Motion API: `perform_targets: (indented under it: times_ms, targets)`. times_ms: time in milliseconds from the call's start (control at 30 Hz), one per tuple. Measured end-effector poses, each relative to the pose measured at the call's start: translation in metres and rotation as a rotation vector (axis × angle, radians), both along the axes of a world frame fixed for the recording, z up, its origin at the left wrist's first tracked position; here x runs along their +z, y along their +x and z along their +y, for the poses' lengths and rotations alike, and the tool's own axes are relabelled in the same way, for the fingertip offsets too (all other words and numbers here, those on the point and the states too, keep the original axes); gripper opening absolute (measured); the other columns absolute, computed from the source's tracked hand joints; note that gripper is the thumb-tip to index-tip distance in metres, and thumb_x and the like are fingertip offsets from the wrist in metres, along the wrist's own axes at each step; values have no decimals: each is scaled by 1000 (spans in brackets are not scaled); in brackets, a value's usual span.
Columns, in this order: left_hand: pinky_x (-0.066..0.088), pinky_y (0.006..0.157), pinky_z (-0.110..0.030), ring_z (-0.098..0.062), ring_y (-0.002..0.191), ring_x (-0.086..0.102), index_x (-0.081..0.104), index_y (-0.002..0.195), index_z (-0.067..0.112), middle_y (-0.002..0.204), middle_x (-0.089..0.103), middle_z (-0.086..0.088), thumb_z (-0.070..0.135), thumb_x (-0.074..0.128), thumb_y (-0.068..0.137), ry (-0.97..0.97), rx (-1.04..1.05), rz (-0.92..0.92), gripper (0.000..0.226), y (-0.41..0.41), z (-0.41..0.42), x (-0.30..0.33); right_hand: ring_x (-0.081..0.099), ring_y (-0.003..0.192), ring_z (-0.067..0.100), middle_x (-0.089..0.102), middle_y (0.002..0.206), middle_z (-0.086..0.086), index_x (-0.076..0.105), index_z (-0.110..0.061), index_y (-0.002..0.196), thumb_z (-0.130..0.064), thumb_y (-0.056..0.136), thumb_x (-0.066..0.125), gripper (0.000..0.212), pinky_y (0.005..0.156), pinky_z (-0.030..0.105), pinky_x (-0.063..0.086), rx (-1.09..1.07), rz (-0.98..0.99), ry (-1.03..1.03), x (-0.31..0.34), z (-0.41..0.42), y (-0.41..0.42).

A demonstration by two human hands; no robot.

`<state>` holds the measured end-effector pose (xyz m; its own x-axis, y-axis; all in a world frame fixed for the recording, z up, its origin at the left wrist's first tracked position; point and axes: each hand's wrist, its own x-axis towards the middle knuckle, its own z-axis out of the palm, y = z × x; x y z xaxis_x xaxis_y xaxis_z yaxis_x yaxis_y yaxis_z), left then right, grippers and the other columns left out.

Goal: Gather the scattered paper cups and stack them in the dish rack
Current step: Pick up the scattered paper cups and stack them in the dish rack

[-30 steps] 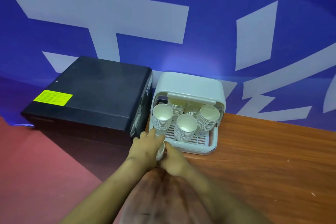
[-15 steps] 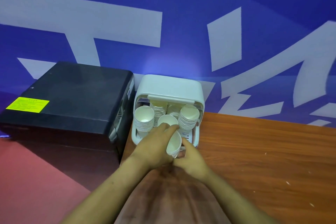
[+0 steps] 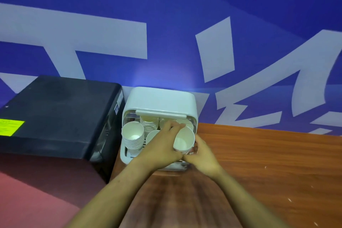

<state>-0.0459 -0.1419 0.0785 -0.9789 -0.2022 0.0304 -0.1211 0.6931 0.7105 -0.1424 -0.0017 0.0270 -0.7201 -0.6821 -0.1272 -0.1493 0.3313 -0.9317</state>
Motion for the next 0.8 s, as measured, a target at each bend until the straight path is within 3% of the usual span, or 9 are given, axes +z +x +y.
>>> perform_targets:
  times_ms: [67,167,267,400,500,567,633,733,800]
  targets:
    - [31,100,-15,-11,126,40,38,141,21,139,38,4,18,72,72,-38,7,-13,77,-5,-3,-7,63,86,2,62,113,5,58,-33,109,6,68,73,59,69,20,51,-10,-30,15,-9,-2,-4]
    - [32,107,-29,-14,131,36,37,141,24,141,42,6,27,70,74,-208,28,-75,75,-12,-6,-21,63,99,11,63,116,-1,54,-36,113,-3,63,78,65,78,20,52,-20,-68,45,-24,-4,-8]
    - [30,108,-36,-15,134,31,37,140,26,142,41,7,34,70,76,-322,53,-207,73,-19,-5,-35,64,94,15,63,113,-5,47,-36,118,-13,56,74,71,77,27,54,-37,-119,68,-38,-3,-9]
    - [25,109,-39,-16,142,20,40,139,25,154,28,8,35,67,81,-425,8,-313,64,-26,-2,-48,64,97,21,62,118,7,47,-29,120,-4,61,73,69,78,29,54,-47,-237,55,-46,-4,-7]
    - [17,115,-45,-17,146,10,36,143,27,159,15,7,45,62,84,-401,-31,-324,67,-25,-1,-50,66,94,24,65,114,4,49,-27,121,-11,59,74,69,85,42,55,-59,-267,62,-42,-3,-8]
    - [13,116,-43,-16,146,11,33,144,30,158,16,6,51,55,85,-402,-8,-239,66,-20,-6,-45,64,98,24,60,120,2,47,-30,122,-13,63,75,67,89,42,54,-62,-185,110,-33,-1,-7]
    - [16,113,-39,-16,144,16,35,143,30,155,23,6,54,35,85,-425,75,-160,63,-13,-15,-39,60,105,22,50,127,0,43,-28,132,-20,63,71,74,92,38,51,-81,-18,195,-23,2,-7]
    - [19,112,-41,-18,140,21,32,143,30,153,26,6,52,3,74,-522,162,-200,78,-8,-34,-38,53,112,17,38,131,-5,39,-26,138,-22,77,71,69,97,33,46,-16,237,276,-8,1,0]
    - [19,112,-45,-21,138,22,31,143,30,152,27,5,53,7,83,-598,173,-269,68,-11,-43,-43,51,117,15,33,140,-9,37,-30,139,-36,81,68,67,100,33,43,38,402,351,1,-5,6]
